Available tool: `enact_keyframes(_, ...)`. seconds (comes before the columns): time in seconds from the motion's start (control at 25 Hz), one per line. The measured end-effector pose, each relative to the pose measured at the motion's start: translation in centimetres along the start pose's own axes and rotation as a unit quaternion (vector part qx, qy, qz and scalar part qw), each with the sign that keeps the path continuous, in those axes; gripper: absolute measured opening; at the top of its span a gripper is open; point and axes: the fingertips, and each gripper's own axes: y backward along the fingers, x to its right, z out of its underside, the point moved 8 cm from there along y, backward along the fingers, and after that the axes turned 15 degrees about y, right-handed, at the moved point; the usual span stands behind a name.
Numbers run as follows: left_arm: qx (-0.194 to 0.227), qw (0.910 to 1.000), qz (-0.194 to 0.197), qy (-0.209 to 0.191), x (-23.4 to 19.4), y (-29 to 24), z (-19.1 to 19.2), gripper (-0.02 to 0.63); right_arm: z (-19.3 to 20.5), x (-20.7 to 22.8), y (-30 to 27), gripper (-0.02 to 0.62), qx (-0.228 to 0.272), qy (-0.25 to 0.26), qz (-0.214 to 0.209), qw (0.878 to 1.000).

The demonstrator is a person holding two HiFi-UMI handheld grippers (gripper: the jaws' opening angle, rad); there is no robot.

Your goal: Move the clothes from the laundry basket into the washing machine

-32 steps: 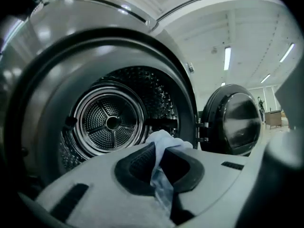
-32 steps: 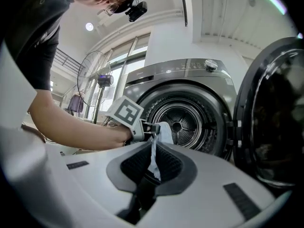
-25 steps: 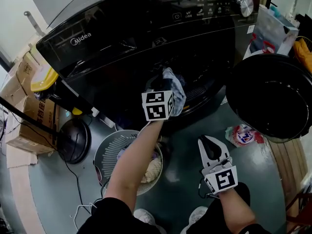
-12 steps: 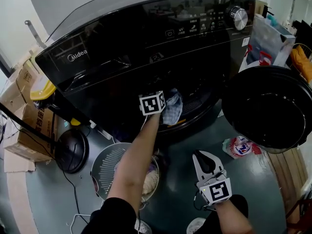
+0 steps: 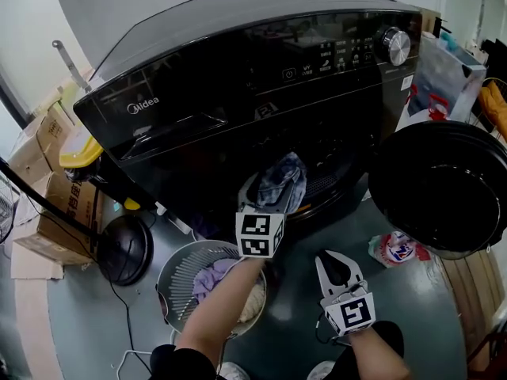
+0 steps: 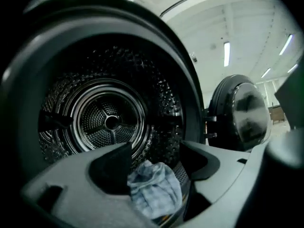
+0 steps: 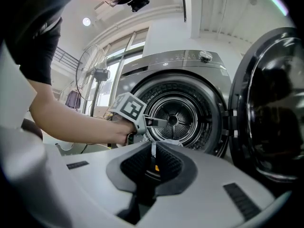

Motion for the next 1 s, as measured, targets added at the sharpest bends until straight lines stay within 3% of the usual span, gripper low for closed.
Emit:
enact_keyframes(0.12,0.004,0.9998,0.012,0.016,2.2,3.0,1.2,0.308,0.5,0.3,-0.1,0.015,-0.003,-0.002,0.003,1.000)
enact_keyframes(0.24,0.003,0.9991,-0.004,0.043,3.7,4.2,3.2,0.253,0.9,0.8,-0.1,0.015,-0.005,0.004,0.008,1.000)
enact_keyframes(0.32,-0.013,0.9971,-0.037,0.065,3.9,4.0,5.0,0.179,1.1,1.2,0.2,0.015,-0.009,-0.002,0.016,1.000)
enact_keyframes(0.4,-0.030,0.9939,-0.074,0.077,4.0,3.5,6.7,0.025,1.1,1.6,0.5,0.015,-0.011,-0.006,0.025,1.000)
enact_keyframes(0.44,-0.039,0.9921,-0.088,0.080,3.9,3.2,7.5,0.008,1.1,1.8,0.6,0.015,-0.011,-0.006,0.027,1.000)
enact_keyframes(0.76,-0.129,0.9738,-0.162,0.095,1.8,1.3,12.7,0.006,0.9,2.3,1.1,0.015,-0.004,-0.003,0.036,0.999)
enact_keyframes(1.0,-0.136,0.9733,-0.165,0.083,0.2,-1.0,12.1,0.006,0.8,2.0,0.9,0.015,-0.001,-0.004,0.032,0.999)
